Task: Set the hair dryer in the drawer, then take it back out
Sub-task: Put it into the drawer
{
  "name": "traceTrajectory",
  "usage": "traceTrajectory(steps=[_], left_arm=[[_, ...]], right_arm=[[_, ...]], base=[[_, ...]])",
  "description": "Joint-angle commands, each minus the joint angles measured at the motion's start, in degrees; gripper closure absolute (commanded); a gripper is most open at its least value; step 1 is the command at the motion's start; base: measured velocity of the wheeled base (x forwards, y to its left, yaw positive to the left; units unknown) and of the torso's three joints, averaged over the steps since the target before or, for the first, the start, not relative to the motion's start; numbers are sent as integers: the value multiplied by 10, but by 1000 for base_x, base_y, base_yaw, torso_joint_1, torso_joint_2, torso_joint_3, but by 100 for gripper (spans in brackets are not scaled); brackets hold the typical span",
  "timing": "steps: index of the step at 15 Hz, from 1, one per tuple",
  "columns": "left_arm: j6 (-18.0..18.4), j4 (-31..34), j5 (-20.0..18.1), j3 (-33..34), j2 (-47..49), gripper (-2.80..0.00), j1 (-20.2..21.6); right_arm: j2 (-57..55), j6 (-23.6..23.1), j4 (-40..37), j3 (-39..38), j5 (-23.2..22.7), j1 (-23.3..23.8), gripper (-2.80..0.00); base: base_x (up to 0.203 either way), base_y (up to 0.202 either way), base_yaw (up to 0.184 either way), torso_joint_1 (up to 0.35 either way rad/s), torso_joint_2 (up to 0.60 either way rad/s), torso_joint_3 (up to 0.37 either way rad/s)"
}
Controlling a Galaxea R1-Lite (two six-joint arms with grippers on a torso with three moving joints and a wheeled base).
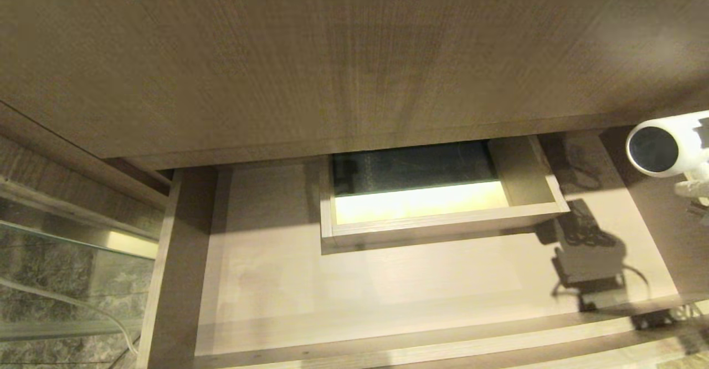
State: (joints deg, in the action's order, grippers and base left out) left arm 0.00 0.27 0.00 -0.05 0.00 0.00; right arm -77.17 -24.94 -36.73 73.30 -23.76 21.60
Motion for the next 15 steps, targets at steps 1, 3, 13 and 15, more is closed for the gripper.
traceTrajectory(steps=[1,3,13,15], left_arm=[[-1,-1,0,0,-1,0,0],[0,0,0,0,-1,0,0],[0,0,0,0,0,0,0],[0,0,0,0,-1,0,0]], right_arm=[[-58,-18,-23,36,1,1,0],[-69,-64,-67,46,2,6,0],[-177,-126,-89,48,49,10,0],[-216,-132,-87,61,50,11,0]], base=[[0,0,0,2,2,41],[0,0,0,2,2,43],[0,0,0,1,1,15],[0,0,0,0,0,0]])
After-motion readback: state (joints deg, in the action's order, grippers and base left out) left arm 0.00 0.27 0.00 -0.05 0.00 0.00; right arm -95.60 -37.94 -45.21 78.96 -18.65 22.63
